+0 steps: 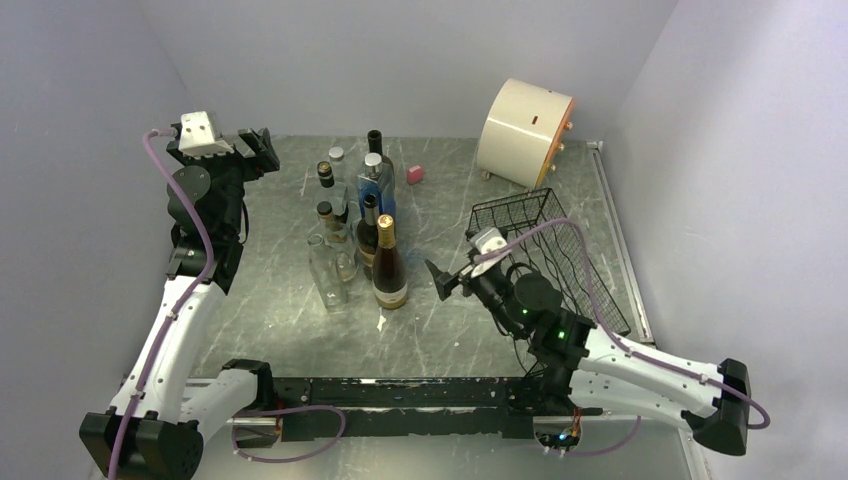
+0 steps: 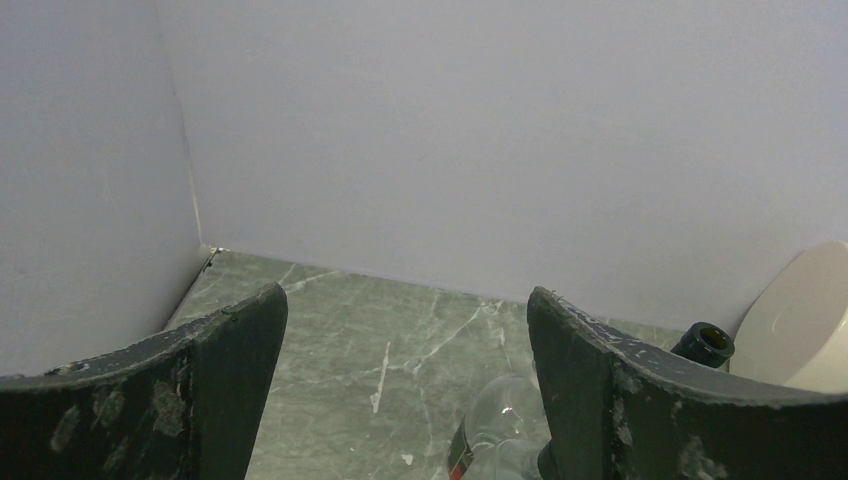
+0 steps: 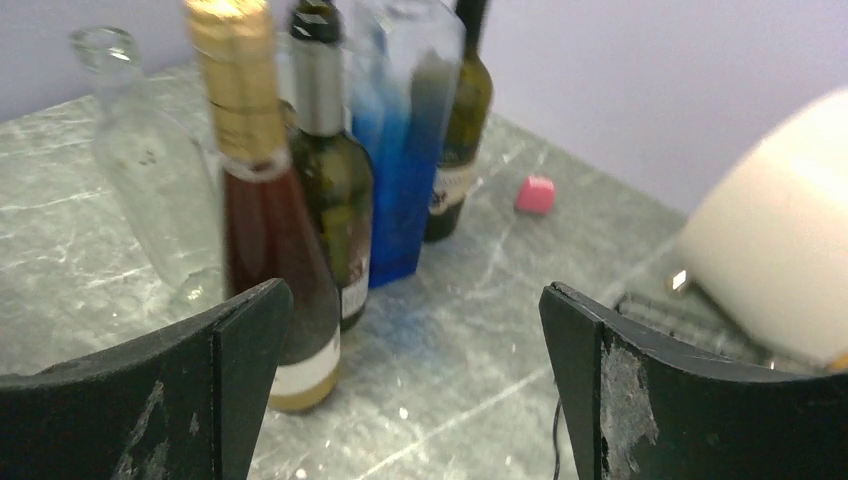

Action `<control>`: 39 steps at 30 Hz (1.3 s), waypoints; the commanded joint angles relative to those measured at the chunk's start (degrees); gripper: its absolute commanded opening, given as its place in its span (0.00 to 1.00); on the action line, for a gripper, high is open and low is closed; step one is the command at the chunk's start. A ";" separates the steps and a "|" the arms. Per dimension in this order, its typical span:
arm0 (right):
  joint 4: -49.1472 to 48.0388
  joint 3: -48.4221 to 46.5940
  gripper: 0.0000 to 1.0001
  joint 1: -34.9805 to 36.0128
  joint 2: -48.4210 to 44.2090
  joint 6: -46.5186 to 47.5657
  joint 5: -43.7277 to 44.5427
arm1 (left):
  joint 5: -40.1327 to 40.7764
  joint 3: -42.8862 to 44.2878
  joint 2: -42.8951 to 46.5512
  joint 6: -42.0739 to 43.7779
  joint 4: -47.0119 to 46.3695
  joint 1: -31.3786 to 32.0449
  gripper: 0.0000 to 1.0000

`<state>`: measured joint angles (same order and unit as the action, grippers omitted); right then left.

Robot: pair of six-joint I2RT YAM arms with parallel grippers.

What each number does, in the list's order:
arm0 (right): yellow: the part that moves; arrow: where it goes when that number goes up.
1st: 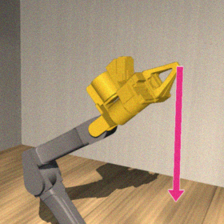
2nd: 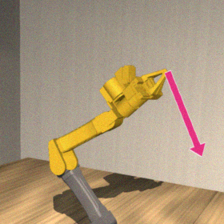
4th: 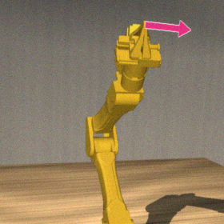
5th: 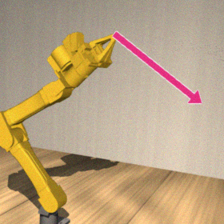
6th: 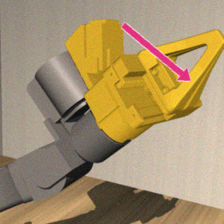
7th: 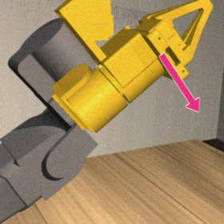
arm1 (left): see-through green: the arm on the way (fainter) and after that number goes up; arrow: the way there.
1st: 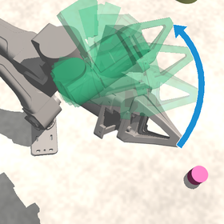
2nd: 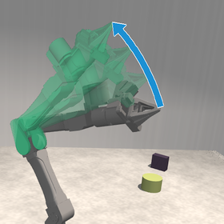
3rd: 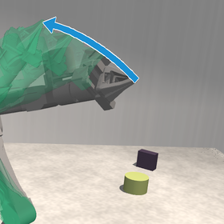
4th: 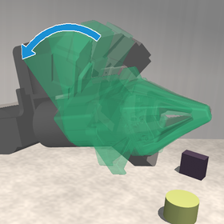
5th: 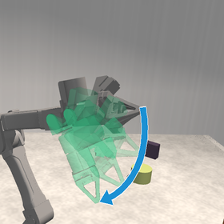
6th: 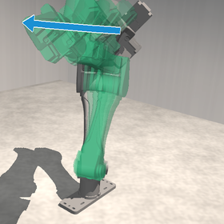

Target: Take the wine bottle off the wine rack

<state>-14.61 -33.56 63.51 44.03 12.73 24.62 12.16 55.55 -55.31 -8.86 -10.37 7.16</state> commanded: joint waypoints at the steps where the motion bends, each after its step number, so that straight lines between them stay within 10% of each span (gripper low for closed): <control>1: 4.70 3.61 1.00 -2.96 -3.65 -16.63 8.66 | -1.53 1.93 -0.27 -0.86 -0.02 -0.30 0.93; 21: 26.11 -9.56 1.00 -34.03 19.17 -36.04 -21.48 | -1.23 1.93 -0.27 -1.07 0.09 -0.22 0.93; 39: 24.28 -14.89 1.00 -44.38 31.24 -31.08 -18.21 | -0.82 2.20 -0.12 -0.51 0.29 -0.21 0.93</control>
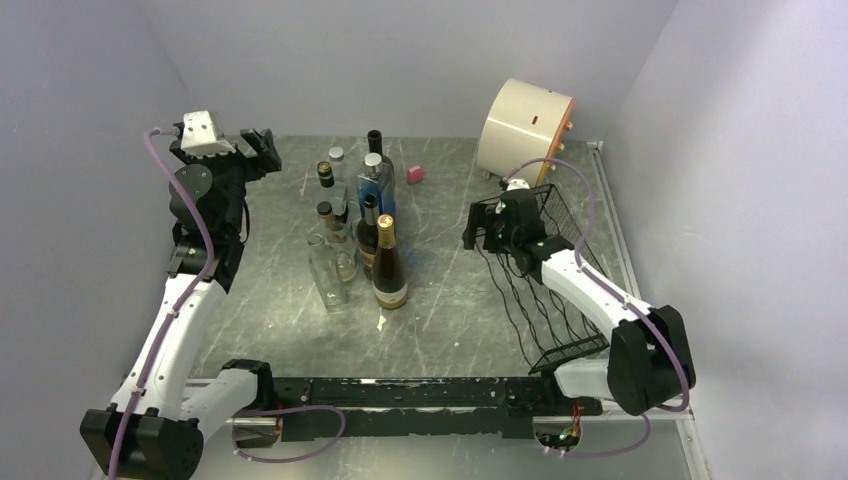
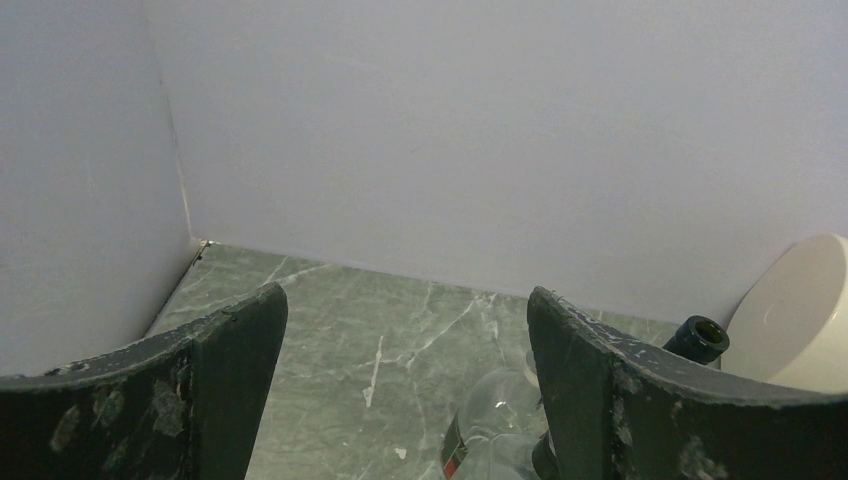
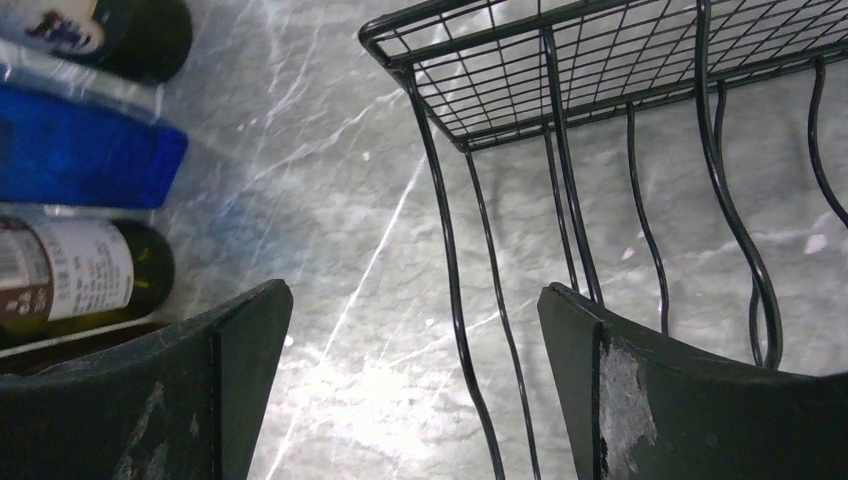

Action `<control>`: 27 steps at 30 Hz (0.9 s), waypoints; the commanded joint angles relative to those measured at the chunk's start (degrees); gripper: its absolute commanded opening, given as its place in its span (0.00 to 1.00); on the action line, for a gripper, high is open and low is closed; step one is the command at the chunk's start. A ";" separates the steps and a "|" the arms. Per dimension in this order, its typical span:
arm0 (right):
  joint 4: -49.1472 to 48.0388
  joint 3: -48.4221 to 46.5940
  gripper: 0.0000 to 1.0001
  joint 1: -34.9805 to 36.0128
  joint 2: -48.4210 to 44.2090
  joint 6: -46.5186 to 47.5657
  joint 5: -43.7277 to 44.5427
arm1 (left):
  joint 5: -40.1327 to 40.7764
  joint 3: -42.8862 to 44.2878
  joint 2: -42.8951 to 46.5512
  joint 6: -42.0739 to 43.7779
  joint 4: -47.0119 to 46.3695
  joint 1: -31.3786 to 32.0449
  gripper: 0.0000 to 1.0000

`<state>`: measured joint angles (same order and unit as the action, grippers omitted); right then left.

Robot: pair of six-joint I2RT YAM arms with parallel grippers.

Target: Take the wine bottle off the wine rack

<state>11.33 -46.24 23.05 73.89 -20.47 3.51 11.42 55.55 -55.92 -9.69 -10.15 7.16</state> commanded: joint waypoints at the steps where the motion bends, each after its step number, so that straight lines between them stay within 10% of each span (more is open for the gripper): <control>1: -2.19 -2.79 1.00 -5.27 2.26 2.19 2.87 | -0.08 2.20 0.42 0.29 0.12 -0.23 0.93; 15: -4.01 -20.06 1.00 -15.49 17.76 7.76 2.29 | 0.64 2.19 0.62 0.71 0.13 -0.21 0.93; 27: 10.98 -21.47 1.00 -13.09 1.02 1.65 -8.12 | -0.71 2.44 -0.90 -0.05 0.47 -0.39 0.93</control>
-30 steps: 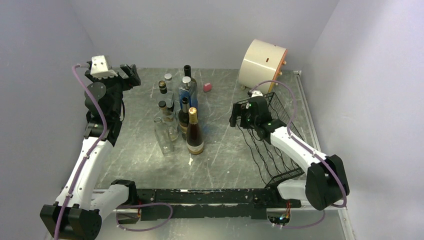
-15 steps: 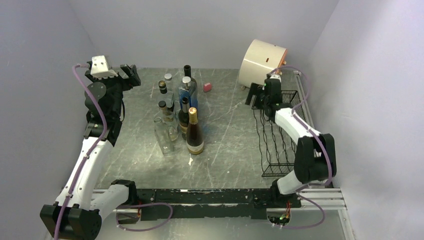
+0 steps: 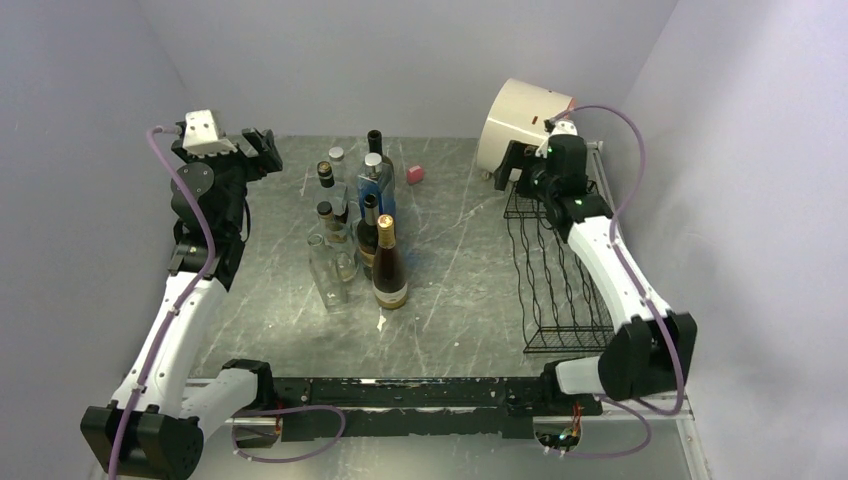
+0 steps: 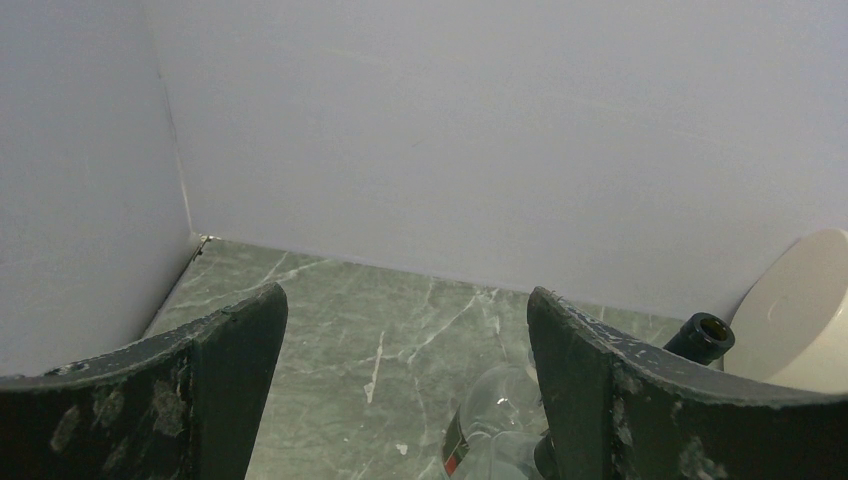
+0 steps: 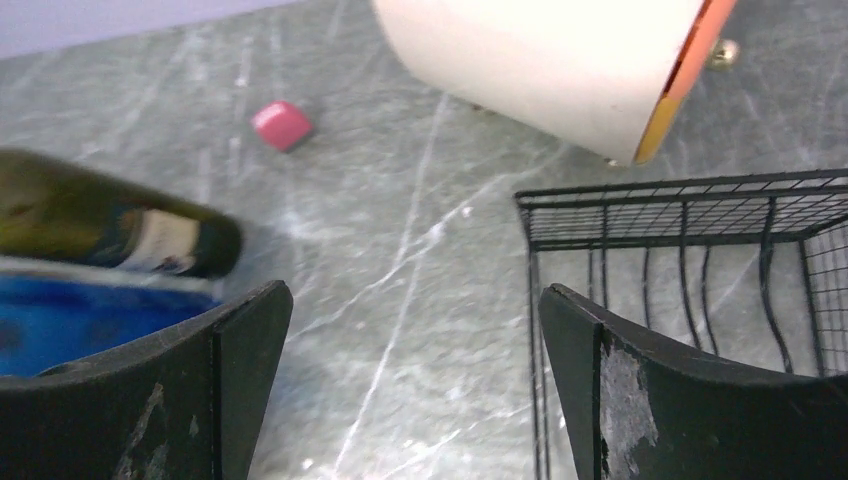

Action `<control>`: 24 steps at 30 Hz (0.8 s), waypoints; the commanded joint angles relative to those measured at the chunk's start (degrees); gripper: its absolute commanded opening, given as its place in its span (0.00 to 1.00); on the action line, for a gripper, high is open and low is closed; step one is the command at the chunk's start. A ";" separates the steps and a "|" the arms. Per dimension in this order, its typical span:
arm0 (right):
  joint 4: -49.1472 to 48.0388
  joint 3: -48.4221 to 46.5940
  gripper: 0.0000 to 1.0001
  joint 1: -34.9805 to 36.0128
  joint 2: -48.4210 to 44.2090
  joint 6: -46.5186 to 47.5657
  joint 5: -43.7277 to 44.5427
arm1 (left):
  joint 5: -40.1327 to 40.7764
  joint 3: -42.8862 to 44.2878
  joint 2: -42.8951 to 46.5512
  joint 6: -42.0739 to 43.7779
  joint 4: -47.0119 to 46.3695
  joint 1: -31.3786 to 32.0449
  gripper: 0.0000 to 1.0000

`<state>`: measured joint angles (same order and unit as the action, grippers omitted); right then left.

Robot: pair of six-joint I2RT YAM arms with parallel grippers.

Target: Take the wine bottle off the wine rack

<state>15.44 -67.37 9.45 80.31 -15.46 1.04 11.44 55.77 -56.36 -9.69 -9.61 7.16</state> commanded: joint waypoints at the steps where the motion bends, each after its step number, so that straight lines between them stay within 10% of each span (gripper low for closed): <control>1: 6.84 1.61 1.00 0.57 -6.66 -4.25 -9.28 | -0.91 2.30 -0.57 -0.15 0.05 -0.43 0.93; 5: 8.06 8.66 1.00 1.73 -10.49 -5.52 -16.60 | -1.25 2.12 -0.71 -0.52 -0.10 -0.39 0.93; 12: 12.50 13.92 1.00 1.88 -14.25 -4.23 -1.08 | -0.98 1.80 -1.33 -0.59 -0.34 -0.40 0.93; 16: 8.97 16.08 0.88 1.88 -13.58 -3.52 -2.03 | -1.16 1.89 -1.41 -0.76 -0.30 -0.41 0.93; 20: 7.42 14.95 0.54 1.88 -9.28 -2.53 0.95 | -0.81 1.89 -1.00 -0.47 -0.33 -0.39 0.93; 24: 6.81 13.13 0.51 1.88 -4.92 -1.66 7.52 | -0.52 1.95 -0.64 -0.25 -0.24 -0.44 0.93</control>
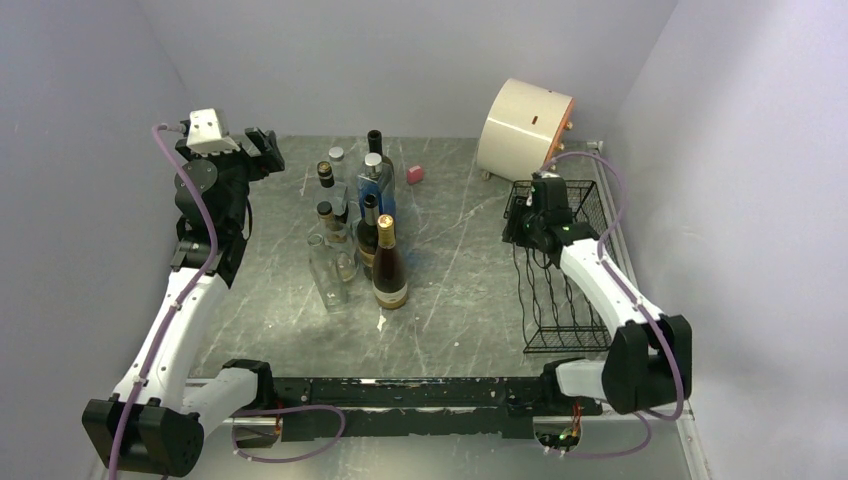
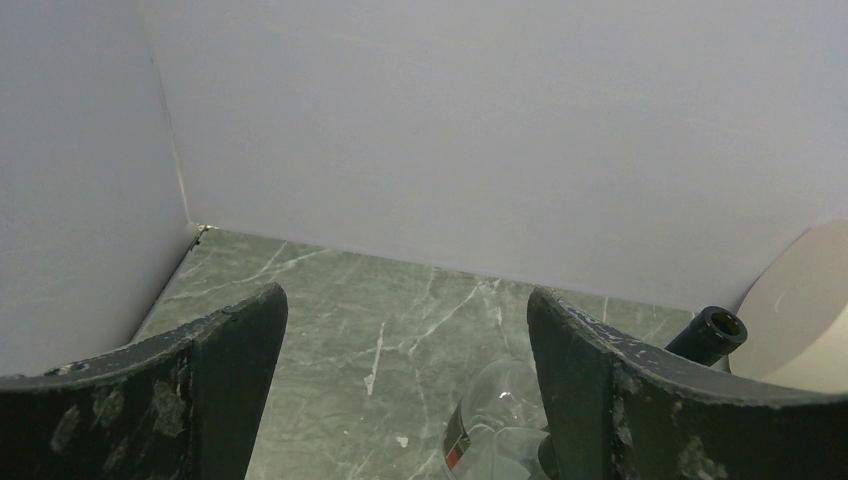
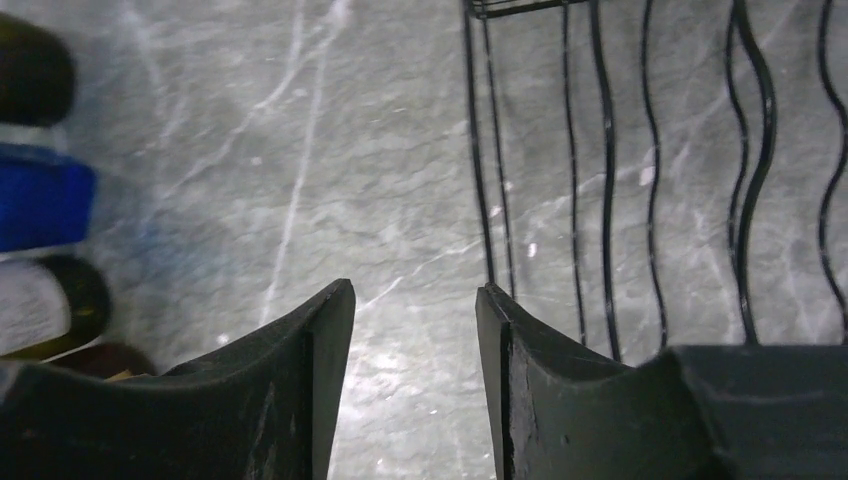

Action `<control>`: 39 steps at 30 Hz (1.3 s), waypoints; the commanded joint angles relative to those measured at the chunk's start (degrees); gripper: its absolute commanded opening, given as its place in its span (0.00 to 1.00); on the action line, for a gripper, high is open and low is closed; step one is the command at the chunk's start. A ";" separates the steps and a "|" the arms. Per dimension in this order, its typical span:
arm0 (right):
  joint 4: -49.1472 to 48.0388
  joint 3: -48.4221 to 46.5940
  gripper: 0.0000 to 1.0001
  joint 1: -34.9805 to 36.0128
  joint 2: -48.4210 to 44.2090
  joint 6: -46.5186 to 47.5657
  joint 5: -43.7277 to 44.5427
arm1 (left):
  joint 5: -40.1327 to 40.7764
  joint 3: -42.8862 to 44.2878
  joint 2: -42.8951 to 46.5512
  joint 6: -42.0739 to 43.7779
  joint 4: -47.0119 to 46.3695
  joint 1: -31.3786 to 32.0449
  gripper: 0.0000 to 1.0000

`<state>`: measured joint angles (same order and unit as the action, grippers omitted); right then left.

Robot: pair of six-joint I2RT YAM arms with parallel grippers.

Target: Take the wine bottle off the wine rack

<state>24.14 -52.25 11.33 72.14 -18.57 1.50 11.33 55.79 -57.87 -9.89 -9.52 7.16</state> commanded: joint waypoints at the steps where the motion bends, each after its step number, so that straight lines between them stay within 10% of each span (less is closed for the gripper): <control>1: -2.13 -2.34 0.51 -0.04 4.21 1.58 8.84 | -0.32 1.95 0.89 -0.04 -0.33 -0.42 0.93; 12: -8.41 -7.72 0.01 -0.09 13.44 5.66 15.59 | -0.29 2.22 1.24 0.21 -0.16 -0.39 0.93; 22: -12.95 -12.02 0.00 -0.08 15.98 14.26 13.89 | -0.56 1.96 1.15 -0.04 -0.33 -0.31 0.93; 30: -2.69 -16.01 0.61 0.14 5.51 9.81 8.45 | -0.40 1.73 1.44 0.33 -0.45 -0.10 0.93; 32: -2.27 -16.05 0.96 0.24 0.61 7.72 2.61 | 1.38 1.69 2.54 1.45 -0.63 0.73 0.93; 39: 9.68 -27.97 1.00 0.18 -15.17 4.47 -5.02 | -0.83 14.86 5.67 1.00 14.23 4.88 0.93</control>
<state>25.80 -72.36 11.44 63.51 -12.71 1.08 13.85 59.57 -55.02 -7.88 -4.32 11.25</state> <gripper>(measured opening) 0.997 0.933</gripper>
